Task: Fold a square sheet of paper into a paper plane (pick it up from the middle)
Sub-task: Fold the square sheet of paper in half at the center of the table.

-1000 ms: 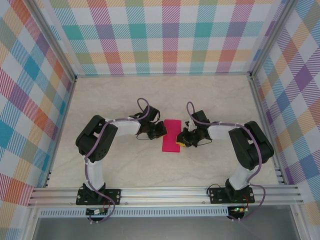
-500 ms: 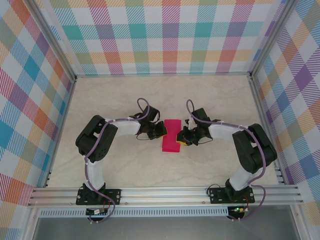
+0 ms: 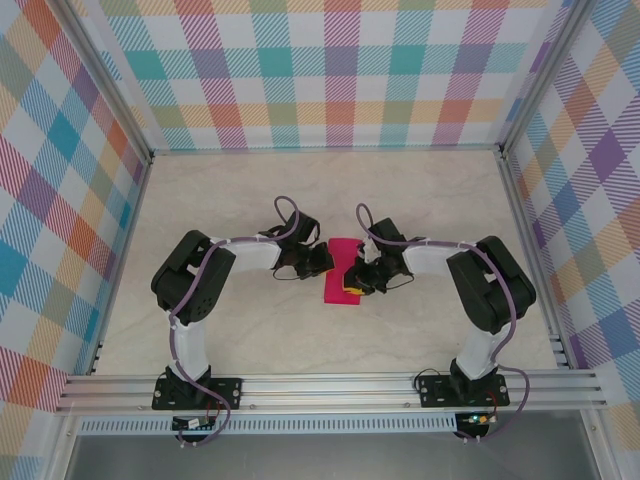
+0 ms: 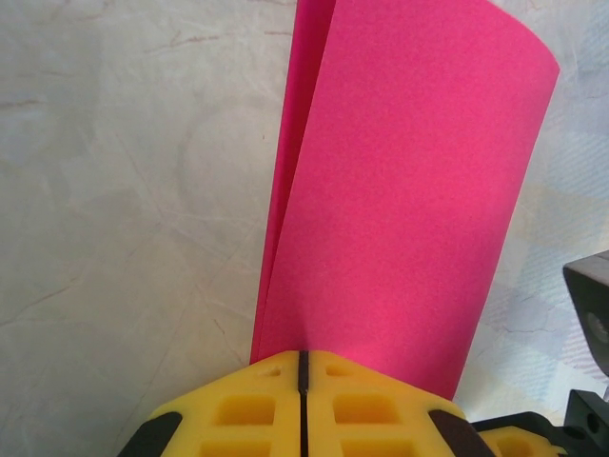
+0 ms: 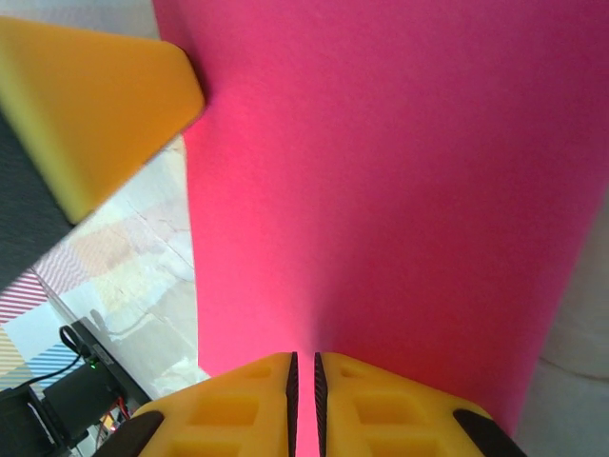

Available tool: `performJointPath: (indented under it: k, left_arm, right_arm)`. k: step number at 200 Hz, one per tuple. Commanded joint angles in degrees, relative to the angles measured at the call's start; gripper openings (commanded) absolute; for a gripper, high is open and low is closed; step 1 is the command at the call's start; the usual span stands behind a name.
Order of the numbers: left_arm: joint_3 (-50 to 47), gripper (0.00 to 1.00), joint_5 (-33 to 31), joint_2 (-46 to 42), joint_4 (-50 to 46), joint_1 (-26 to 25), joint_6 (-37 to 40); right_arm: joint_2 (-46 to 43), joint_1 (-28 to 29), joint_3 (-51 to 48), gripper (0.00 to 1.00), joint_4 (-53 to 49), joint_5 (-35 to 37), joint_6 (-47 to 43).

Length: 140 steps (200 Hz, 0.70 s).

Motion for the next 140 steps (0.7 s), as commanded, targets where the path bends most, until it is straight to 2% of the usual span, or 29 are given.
performJointPath:
  k: [1, 95, 140]
  left_arm:
    - [-3.0, 0.07, -5.9, 3.5, -11.5, -0.3, -0.5]
    - [-3.0, 0.07, -7.1, 3.7, -13.4, -0.3, -0.3]
    - [-2.7, 0.07, -6.6, 3.3, -13.7, -0.3, 0.2]
  right_arm:
    - [-0.4, -0.1, -2.3, 0.16, -2.4, 0.2, -4.2]
    - [-7.0, -0.9, -9.6, 0.16, -7.5, 2.0, -6.3]
    - [-15.9, -1.0, -3.7, 0.17, -8.7, 4.6, -3.4]
